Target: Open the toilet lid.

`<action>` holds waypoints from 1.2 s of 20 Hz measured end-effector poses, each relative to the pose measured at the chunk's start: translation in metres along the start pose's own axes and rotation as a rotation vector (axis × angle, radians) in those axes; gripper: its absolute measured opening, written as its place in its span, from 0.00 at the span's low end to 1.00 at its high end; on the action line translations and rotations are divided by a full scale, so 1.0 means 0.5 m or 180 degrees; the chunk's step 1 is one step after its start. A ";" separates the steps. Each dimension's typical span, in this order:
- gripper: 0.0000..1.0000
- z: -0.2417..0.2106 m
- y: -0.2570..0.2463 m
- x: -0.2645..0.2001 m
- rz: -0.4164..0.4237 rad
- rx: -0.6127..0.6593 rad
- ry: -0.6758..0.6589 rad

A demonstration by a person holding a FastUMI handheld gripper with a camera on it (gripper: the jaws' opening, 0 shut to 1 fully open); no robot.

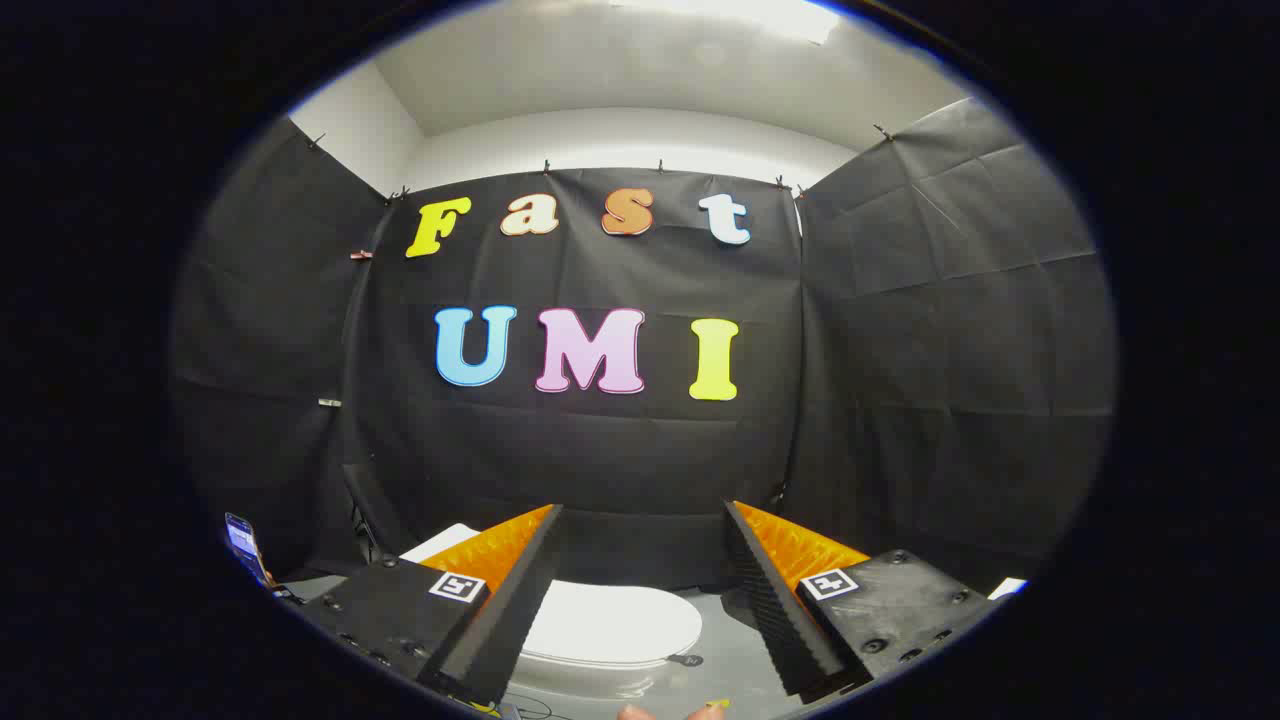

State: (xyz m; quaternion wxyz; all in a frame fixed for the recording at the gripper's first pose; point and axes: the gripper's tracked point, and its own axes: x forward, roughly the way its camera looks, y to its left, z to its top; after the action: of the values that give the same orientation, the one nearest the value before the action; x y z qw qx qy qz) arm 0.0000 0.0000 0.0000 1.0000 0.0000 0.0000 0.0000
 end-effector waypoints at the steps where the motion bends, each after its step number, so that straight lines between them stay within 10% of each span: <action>1: 0.98 0.000 0.000 0.000 0.0000 -0.0002 -0.0002; 24: 0.99 0.000 0.004 -0.002 0.0011 -0.0027 -0.0042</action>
State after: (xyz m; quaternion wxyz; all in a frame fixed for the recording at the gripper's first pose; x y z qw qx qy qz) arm -0.0009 0.0022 0.0000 1.0000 -0.0043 -0.0065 0.0017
